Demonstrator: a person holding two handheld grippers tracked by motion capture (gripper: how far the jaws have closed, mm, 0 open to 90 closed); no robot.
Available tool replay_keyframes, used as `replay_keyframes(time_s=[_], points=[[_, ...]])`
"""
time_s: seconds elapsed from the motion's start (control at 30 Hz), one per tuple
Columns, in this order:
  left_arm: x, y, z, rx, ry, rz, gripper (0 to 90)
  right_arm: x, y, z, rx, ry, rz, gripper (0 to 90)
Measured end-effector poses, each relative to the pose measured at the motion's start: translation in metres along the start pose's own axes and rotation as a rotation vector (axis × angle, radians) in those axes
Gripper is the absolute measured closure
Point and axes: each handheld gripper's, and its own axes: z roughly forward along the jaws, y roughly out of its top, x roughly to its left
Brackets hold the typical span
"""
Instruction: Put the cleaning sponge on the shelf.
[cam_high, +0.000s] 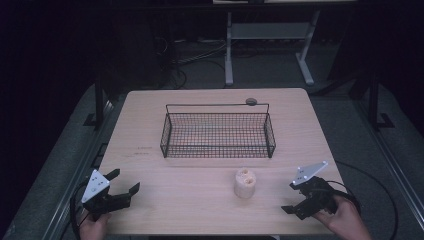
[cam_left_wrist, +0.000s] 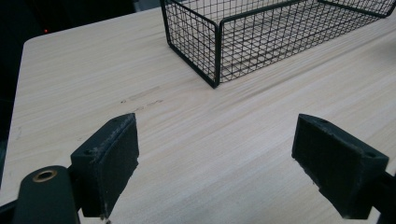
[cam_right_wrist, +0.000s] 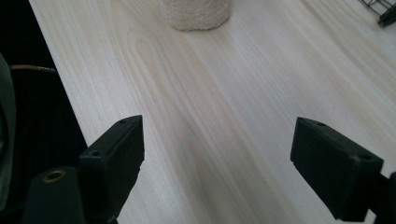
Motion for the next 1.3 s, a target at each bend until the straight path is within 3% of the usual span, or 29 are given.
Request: replay_keyframes(time_s=[0.93, 1.3], points=[[0.001, 0.000, -0.001, -0.009, 0.003, -0.005, 14.0, 0.009, 0.056, 0.008, 0.069, 0.008, -0.123, 16.9], [0.003, 0.000, -0.002, -0.013, 0.006, -0.010, 14.0, 0.009, 0.075, 0.014, 0.095, 0.037, -0.139, 16.4]])
